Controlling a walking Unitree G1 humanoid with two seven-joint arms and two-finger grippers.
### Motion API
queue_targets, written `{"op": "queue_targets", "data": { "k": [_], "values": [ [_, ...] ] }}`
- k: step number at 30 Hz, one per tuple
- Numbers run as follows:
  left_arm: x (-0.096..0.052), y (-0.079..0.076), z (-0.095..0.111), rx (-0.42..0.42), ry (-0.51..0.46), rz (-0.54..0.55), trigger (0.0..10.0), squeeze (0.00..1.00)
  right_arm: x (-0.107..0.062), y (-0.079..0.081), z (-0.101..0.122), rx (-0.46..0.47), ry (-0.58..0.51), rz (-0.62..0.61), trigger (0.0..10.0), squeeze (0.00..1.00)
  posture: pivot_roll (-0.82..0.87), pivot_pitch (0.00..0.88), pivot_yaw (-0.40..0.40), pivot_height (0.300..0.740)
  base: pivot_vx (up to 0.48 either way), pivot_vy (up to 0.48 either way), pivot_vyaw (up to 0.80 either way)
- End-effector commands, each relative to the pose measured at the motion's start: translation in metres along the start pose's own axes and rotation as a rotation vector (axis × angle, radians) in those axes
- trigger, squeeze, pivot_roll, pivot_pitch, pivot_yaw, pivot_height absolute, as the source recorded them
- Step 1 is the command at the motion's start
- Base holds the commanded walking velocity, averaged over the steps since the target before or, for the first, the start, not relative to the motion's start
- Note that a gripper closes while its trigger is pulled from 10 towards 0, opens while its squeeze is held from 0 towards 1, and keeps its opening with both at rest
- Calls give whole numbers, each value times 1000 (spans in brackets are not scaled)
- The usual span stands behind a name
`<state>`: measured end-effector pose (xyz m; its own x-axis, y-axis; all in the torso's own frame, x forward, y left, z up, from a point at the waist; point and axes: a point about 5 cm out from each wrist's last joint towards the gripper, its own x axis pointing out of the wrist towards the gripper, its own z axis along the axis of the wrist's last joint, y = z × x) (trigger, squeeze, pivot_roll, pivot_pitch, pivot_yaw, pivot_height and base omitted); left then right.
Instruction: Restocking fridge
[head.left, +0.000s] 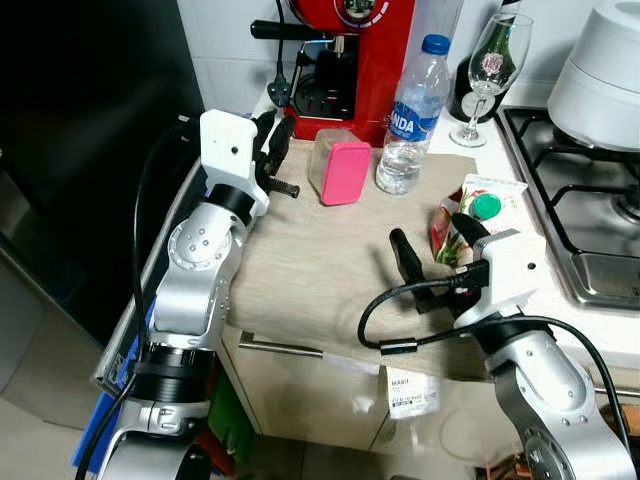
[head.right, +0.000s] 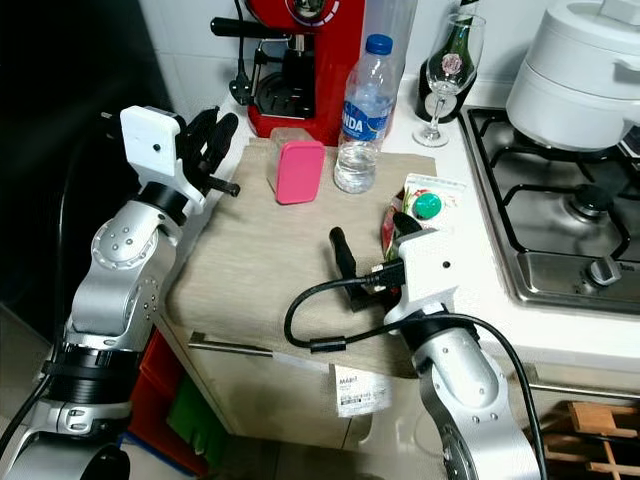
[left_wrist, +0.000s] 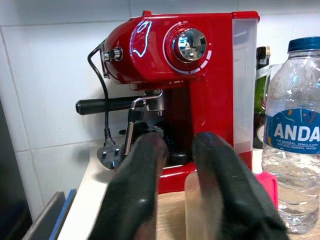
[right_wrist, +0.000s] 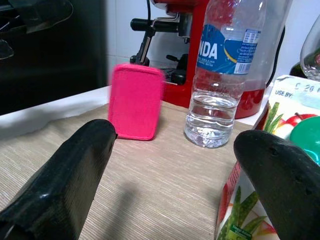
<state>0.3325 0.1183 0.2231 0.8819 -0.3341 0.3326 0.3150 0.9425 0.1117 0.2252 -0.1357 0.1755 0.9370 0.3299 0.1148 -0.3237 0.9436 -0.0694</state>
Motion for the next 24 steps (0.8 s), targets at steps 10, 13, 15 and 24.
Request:
{"op": "queue_targets", "data": {
  "k": [10,13,15,24],
  "values": [
    [3,2,-21,-27,115,-96,10000,1000,0,1,0,0,-23,-42,10000,141,-181,0,98,740,0,0,0],
    [3,1,-23,-22,120,-107,10000,1000,0,1,0,0,-24,-44,10000,141,-181,0,98,740,0,0,0],
    [4,4,-28,-7,141,-125,10000,1000,0,1,0,0,-27,-47,10000,141,-184,0,100,740,0,0,0],
    [13,18,-30,-59,155,-180,10000,1000,-1,2,0,0,-30,-56,10000,137,-187,0,109,740,0,0,0]
  ]
}}
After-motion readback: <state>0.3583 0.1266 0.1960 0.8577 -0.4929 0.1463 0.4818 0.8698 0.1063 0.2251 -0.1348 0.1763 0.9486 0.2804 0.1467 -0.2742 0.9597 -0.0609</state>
